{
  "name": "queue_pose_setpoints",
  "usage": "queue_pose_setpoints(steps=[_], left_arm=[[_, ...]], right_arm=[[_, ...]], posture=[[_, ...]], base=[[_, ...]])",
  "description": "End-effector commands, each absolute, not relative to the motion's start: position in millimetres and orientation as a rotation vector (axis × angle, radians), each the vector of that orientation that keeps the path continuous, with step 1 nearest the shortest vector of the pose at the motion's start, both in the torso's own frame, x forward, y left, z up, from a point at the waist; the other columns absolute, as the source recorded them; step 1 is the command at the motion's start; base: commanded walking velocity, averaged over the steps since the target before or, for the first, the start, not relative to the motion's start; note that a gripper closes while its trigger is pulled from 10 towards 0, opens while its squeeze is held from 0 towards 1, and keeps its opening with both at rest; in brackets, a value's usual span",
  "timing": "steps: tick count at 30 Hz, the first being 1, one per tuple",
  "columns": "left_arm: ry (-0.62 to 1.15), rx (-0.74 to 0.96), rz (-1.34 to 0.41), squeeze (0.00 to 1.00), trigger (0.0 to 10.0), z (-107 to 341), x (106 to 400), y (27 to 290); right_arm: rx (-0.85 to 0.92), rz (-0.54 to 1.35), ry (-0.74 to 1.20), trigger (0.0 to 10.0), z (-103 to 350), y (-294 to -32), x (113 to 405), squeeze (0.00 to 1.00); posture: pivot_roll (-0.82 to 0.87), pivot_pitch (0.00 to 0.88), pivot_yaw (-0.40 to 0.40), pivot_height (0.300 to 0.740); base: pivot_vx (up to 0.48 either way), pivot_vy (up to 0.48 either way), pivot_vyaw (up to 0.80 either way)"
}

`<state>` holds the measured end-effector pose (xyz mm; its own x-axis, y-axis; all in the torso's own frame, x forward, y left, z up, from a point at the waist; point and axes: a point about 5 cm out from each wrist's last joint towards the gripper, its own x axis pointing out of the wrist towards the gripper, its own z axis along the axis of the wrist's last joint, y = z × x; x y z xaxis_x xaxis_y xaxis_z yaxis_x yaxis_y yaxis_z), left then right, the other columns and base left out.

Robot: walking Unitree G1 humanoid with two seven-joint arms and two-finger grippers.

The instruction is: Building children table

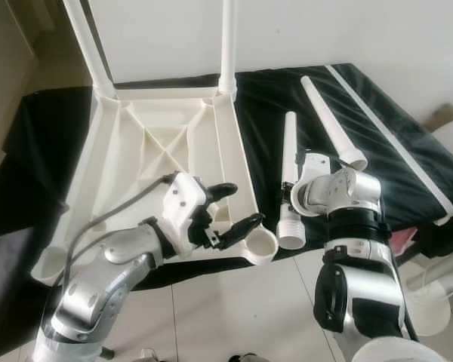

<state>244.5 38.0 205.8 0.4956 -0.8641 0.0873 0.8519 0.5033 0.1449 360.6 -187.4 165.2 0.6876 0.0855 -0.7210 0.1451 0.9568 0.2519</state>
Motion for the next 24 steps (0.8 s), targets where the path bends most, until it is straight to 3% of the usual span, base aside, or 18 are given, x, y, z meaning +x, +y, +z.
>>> queue_pose_setpoints(steps=[1, 5, 7, 8, 14, 18, 24], left_arm=[[-0.159, 0.084, -0.949, 0.0, 10.0, 208, 248, 41], [-0.167, 0.088, -0.939, 0.0, 10.0, 210, 250, 42], [-0.174, 0.086, -0.928, 0.0, 10.0, 211, 253, 44], [-0.176, 0.083, -0.916, 0.0, 10.0, 212, 257, 46], [-0.185, 0.033, -0.906, 0.0, 10.0, 219, 264, 48], [-0.173, -0.057, -0.875, 0.0, 10.0, 225, 276, 49], [-0.142, -0.065, -0.796, 0.0, 10.0, 226, 295, 49]], right_arm=[[0.316, -0.012, 0.887, 0.0, 150, -182, 356, 0.0], [0.29, -0.017, 0.867, 0.0, 151, -181, 358, 0.0], [0.215, 0.003, 0.742, 0.0, 159, -180, 362, 0.0], [0.197, 0.037, 0.65, 10.0, 166, -177, 365, 0.0], [0.149, 0.022, 0.472, 10.0, 180, -181, 366, 0.0], [0.302, 0.083, 0.334, 10.0, 199, -178, 366, 0.0], [0.377, 0.171, 0.142, 10.0, 220, -178, 359, 0.0]], posture=[[0.07, 0.121, -0.061, 0.74], [0.07, 0.116, -0.062, 0.74], [0.06, 0.112, -0.062, 0.74], [0.06, 0.108, -0.061, 0.74], [0.05, 0.104, -0.058, 0.74], [0.03, 0.095, -0.052, 0.74], [0.01, 0.081, -0.048, 0.74]], base=[[0.0, 0.0, 0.0], [0.0, 0.0, 0.0], [0.0, 0.0, 0.0], [0.0, 0.0, 0.0], [0.0, 0.0, 0.0], [0.0, 0.0, 0.0], [0.0, 0.0, 0.0]])
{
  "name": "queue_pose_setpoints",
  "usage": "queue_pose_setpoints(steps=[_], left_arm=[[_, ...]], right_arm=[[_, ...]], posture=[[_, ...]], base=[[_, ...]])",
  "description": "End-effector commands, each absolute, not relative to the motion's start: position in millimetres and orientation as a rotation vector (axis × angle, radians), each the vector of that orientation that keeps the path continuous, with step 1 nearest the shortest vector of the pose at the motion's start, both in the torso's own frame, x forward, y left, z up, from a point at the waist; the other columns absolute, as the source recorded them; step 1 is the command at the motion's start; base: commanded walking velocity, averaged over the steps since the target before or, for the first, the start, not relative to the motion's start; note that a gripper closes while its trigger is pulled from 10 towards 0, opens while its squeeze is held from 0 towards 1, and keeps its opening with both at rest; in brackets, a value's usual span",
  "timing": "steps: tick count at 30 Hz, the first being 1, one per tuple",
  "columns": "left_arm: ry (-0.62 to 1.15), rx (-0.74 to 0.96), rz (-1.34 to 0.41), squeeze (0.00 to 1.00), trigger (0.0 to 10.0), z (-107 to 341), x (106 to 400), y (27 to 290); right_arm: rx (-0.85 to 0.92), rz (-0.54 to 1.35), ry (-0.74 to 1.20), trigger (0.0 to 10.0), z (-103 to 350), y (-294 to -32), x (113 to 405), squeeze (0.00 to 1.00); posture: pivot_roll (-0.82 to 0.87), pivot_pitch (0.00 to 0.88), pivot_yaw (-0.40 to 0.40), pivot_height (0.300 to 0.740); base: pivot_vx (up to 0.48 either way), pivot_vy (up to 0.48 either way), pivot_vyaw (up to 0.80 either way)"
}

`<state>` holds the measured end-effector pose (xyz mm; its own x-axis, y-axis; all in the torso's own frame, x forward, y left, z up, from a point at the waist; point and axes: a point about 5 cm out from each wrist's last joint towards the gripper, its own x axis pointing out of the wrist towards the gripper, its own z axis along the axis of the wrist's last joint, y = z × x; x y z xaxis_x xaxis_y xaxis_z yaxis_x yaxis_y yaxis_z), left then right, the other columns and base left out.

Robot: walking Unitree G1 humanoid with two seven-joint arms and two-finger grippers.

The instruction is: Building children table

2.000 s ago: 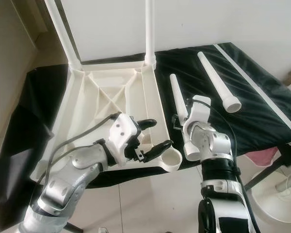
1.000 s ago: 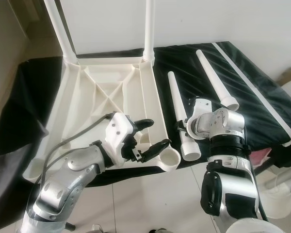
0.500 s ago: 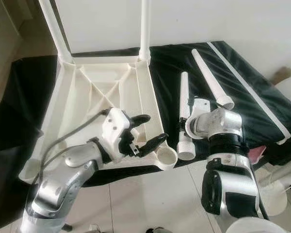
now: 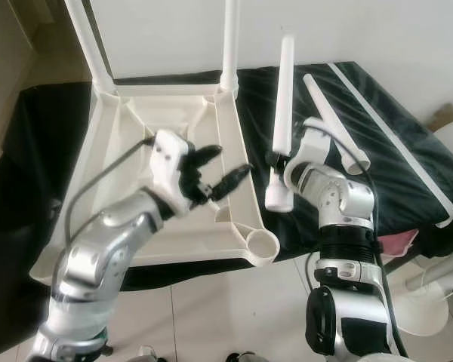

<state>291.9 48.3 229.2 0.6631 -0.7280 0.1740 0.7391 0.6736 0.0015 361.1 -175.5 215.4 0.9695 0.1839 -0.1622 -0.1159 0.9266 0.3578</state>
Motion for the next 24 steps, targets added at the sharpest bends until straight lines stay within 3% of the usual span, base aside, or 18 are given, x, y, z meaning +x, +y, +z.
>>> queue_pose_setpoints(steps=[1, 4, 10, 11, 12, 13, 14, 19, 20, 24], left_arm=[[-0.138, -0.062, -0.788, 0.0, 10.0, 226, 297, 49], [-0.116, -0.024, -0.725, 0.0, 10.0, 227, 315, 46], [-0.125, -0.001, -0.672, 0.0, 10.0, 240, 330, 39], [-0.129, 0.002, -0.668, 0.0, 10.0, 243, 335, 38], [-0.129, 0.002, -0.668, 0.0, 10.0, 243, 335, 38], [-0.132, 0.008, -0.663, 0.0, 10.0, 246, 339, 37], [-0.13, 0.008, -0.658, 0.0, 10.0, 249, 343, 36], [-0.117, 0.003, -0.634, 0.0, 10.0, 256, 355, 33], [-0.113, 0.011, -0.617, 0.0, 10.0, 260, 361, 33], [-0.091, 0.09, -0.565, 0.0, 10.0, 267, 379, 38]], right_arm=[[0.382, 0.182, 0.11, 10.0, 222, -178, 358, 0.0], [0.33, 0.252, -0.065, 10.0, 236, -176, 350, 0.0], [0.3, 0.309, -0.185, 10.0, 245, -169, 336, 0.0], [0.291, 0.334, -0.215, 4.4, 246, -165, 332, 0.0], [0.291, 0.334, -0.215, 4.4, 246, -165, 332, 0.0], [0.284, 0.347, -0.235, 2.9, 247, -163, 329, 0.0], [0.267, 0.371, -0.257, 0.0, 247, -160, 326, 0.0], [0.265, 0.427, -0.303, 0.0, 246, -152, 318, 0.0], [0.263, 0.439, -0.3, 10.0, 245, -149, 317, 0.0], [0.262, 0.477, -0.285, 10.0, 241, -143, 314, 0.0]], posture=[[0.01, 0.081, -0.048, 0.74], [0.01, 0.063, -0.051, 0.74], [0.0, 0.054, -0.046, 0.74], [0.0, 0.054, -0.046, 0.74], [0.0, 0.054, -0.046, 0.74], [0.0, 0.052, -0.043, 0.74], [0.0, 0.05, -0.042, 0.74], [-0.01, 0.047, -0.039, 0.74], [-0.01, 0.042, -0.035, 0.74], [-0.02, 0.03, -0.025, 0.74]], base=[[0.0, 0.0, 0.0], [0.0, 0.0, 0.0], [0.0, 0.0, 0.0], [0.0, 0.0, 0.0], [0.0, 0.0, 0.0], [0.0, 0.0, 0.0], [0.0, 0.0, 0.0], [0.0, 0.0, 0.0], [0.0, 0.0, 0.0], [0.0, 0.0, 0.0]])
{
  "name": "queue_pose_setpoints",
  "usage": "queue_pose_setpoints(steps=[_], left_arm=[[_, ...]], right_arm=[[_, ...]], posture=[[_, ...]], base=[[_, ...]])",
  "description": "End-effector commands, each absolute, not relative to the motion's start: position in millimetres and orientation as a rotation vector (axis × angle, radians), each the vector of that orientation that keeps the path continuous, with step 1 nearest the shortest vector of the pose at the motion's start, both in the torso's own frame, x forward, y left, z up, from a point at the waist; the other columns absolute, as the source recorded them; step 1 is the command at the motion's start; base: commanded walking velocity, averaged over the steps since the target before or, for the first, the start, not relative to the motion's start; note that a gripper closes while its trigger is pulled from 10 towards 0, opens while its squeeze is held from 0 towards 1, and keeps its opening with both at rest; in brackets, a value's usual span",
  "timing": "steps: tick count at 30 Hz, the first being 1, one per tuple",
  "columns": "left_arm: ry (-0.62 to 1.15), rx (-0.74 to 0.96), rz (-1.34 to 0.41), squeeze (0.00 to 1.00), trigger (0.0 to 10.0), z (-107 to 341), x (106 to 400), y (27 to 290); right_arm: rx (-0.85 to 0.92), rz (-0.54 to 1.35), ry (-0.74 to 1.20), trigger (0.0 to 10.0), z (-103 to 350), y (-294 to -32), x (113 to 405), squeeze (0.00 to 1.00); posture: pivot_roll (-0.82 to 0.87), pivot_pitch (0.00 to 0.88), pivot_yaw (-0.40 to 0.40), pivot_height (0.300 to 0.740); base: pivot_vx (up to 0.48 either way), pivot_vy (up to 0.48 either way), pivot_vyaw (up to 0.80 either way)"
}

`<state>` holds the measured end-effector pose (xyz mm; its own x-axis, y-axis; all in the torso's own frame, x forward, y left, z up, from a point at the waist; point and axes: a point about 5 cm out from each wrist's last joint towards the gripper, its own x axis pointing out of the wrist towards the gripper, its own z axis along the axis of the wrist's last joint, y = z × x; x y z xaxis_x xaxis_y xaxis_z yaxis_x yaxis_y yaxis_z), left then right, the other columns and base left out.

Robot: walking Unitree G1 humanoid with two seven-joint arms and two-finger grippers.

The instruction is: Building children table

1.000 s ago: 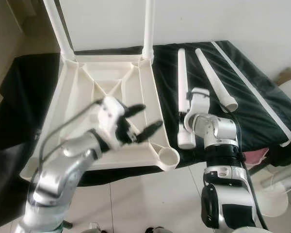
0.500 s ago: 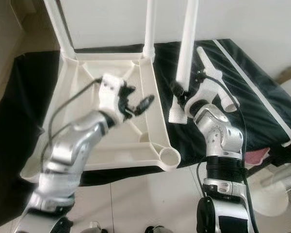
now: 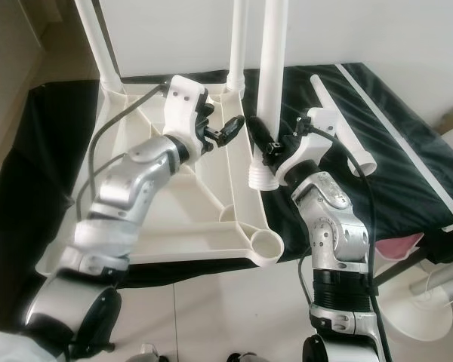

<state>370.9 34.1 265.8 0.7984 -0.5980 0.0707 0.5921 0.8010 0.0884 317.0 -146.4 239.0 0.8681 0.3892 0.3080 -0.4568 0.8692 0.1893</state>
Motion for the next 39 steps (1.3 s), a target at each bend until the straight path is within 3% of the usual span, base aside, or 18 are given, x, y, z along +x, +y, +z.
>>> queue_pose_setpoints(steps=[1, 13, 24, 39], left_arm=[[-0.091, 0.09, -0.565, 0.0, 10.0, 267, 379, 38], [-0.096, 0.112, -0.557, 0.0, 10.0, 285, 396, 46], [-0.177, 0.081, -0.77, 0.0, 10.0, 317, 380, 12], [-0.228, 0.076, -0.83, 0.0, 10.0, 332, 364, -3]], right_arm=[[0.262, 0.477, -0.285, 10.0, 241, -143, 314, 0.0], [0.24, 0.539, -0.306, 10.0, 232, -124, 311, 0.0], [0.231, 0.565, -0.264, 10.0, 219, -111, 313, 0.0], [0.249, 0.555, -0.256, 10.0, 214, -101, 322, 0.0]], posture=[[-0.02, 0.03, -0.025, 0.74], [-0.01, 0.025, -0.01, 0.74], [0.02, 0.045, 0.015, 0.74], [0.06, 0.058, 0.018, 0.74]], base=[[0.0, 0.0, 0.0], [0.0, 0.0, 0.0], [0.0, 0.0, 0.0], [0.0, 0.0, 0.0]])
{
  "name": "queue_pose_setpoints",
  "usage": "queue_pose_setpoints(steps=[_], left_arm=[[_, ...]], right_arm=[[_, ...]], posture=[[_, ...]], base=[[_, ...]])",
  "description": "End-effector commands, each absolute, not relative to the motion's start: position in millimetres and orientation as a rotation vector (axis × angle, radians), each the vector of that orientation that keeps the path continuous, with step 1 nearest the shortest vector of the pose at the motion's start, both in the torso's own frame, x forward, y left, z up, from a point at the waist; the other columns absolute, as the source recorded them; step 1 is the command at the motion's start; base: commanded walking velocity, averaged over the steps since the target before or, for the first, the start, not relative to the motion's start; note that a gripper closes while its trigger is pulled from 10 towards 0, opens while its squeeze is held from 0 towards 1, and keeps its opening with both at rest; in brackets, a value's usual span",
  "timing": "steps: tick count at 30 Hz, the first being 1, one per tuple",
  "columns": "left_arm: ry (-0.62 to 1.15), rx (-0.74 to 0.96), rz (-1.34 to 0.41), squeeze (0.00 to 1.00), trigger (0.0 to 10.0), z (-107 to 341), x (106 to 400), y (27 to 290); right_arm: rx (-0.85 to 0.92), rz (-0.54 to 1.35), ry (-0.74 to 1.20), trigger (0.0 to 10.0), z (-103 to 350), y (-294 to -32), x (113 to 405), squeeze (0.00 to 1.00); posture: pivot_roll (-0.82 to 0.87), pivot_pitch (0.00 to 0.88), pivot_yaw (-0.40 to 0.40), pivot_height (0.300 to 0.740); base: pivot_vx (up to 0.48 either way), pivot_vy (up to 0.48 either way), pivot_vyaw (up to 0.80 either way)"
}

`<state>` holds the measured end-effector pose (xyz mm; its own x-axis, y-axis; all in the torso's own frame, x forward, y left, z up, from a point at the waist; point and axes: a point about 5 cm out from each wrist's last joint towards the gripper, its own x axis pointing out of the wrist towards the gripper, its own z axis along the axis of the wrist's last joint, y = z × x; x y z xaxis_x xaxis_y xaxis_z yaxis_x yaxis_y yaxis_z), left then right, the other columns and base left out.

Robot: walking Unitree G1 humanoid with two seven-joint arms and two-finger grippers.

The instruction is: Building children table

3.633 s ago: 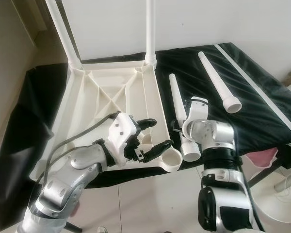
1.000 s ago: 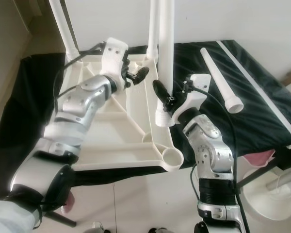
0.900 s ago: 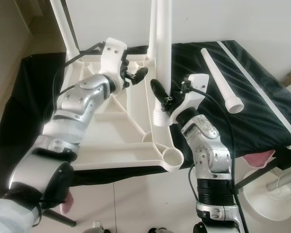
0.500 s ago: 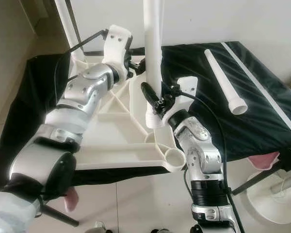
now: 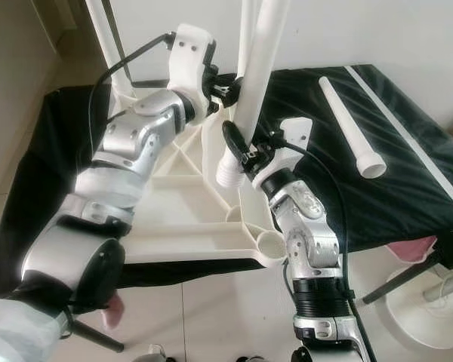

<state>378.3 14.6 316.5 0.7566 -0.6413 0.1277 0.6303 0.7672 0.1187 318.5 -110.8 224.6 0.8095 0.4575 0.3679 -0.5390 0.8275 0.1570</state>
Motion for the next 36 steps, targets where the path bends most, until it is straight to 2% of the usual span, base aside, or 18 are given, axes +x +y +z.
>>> queue_pose_setpoints(steps=[1, 20, 26, 36], left_arm=[[-0.231, 0.083, -0.832, 0.0, 10.0, 332, 363, -4], [-0.259, 0.055, -0.83, 0.0, 10.0, 335, 361, 0], [-0.221, -0.183, -0.804, 0.0, 10.0, 314, 363, 21], [-0.204, -0.237, -0.821, 0.0, 10.0, 283, 352, 35]], right_arm=[[0.248, 0.554, -0.258, 10.0, 214, -101, 322, 0.0], [0.227, 0.531, -0.277, 10.0, 213, -105, 329, 0.0], [0.285, 0.429, -0.34, 10.0, 227, -124, 330, 0.0], [0.315, 0.389, -0.349, 10.0, 227, -132, 327, 0.0]], posture=[[0.06, 0.058, 0.018, 0.74], [0.04, 0.042, -0.011, 0.74], [0.0, 0.022, -0.013, 0.74], [0.01, 0.0, -0.001, 0.74]], base=[[0.0, 0.0, 0.0], [0.0, 0.0, 0.0], [0.0, 0.0, 0.0], [0.0, 0.0, 0.0]])
